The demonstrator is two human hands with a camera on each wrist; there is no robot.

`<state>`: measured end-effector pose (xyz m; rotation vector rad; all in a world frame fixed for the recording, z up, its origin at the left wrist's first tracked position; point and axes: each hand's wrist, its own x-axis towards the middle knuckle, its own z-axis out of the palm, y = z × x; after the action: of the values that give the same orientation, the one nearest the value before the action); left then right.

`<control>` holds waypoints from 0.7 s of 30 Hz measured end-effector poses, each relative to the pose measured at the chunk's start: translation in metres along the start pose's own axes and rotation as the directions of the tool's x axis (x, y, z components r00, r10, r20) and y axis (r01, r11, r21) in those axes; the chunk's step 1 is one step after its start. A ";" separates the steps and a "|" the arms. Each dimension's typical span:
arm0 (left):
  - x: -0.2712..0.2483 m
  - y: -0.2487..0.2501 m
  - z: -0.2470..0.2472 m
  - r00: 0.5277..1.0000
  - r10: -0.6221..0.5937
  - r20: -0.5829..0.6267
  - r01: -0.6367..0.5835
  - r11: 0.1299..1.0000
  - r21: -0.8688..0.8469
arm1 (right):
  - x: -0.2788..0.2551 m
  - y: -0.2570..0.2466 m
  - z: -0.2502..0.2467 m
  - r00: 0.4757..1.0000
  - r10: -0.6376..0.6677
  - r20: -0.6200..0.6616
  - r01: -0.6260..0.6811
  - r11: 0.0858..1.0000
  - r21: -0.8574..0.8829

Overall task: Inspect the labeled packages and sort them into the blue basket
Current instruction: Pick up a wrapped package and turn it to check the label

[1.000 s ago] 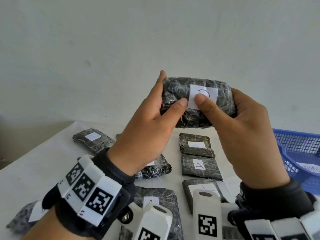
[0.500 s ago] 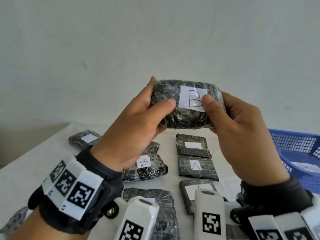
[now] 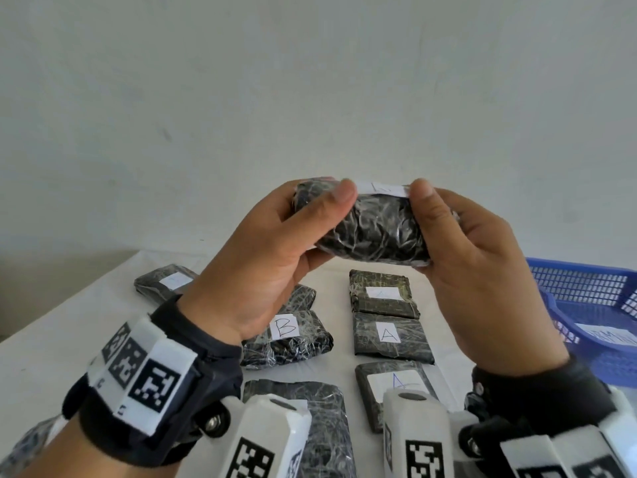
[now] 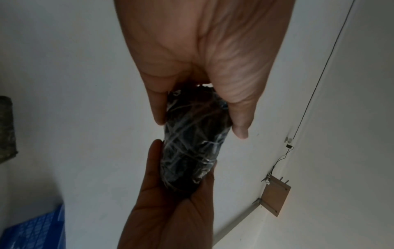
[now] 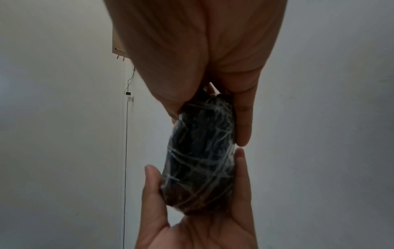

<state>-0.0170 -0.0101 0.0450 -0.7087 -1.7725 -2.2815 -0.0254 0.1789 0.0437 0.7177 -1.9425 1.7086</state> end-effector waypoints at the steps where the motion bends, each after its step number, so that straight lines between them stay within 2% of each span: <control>1: 0.001 0.000 0.000 1.000 0.022 -0.020 -0.022 1.000 -0.003 | 0.000 -0.001 -0.001 1.000 0.015 0.018 -0.015 1.000 0.006; 4: 0.002 -0.003 -0.003 0.994 0.069 -0.079 -0.067 0.997 0.027 | -0.002 -0.002 -0.003 0.991 0.102 0.081 -0.105 0.994 0.021; 7: 0.003 -0.003 -0.003 0.994 0.054 -0.095 -0.048 0.997 0.061 | -0.002 -0.003 -0.002 0.992 0.102 0.073 -0.107 0.991 0.079; 11: 0.001 -0.001 -0.002 1.000 0.007 -0.022 -0.005 0.997 0.072 | -0.001 -0.009 -0.002 0.995 0.081 0.055 -0.085 0.994 0.075; 16: 0.001 -0.001 -0.001 0.999 0.033 -0.028 -0.031 0.996 0.080 | -0.001 -0.010 -0.008 0.983 0.135 0.122 -0.146 0.986 0.081; 21: -0.001 0.001 -0.003 0.999 0.014 0.030 -0.016 0.998 0.069 | -0.001 -0.011 -0.008 0.989 0.089 0.119 -0.102 0.989 0.107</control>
<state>-0.0169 -0.0132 0.0448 -0.7449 -1.8427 -2.2000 -0.0174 0.1862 0.0521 0.7894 -1.9983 1.8857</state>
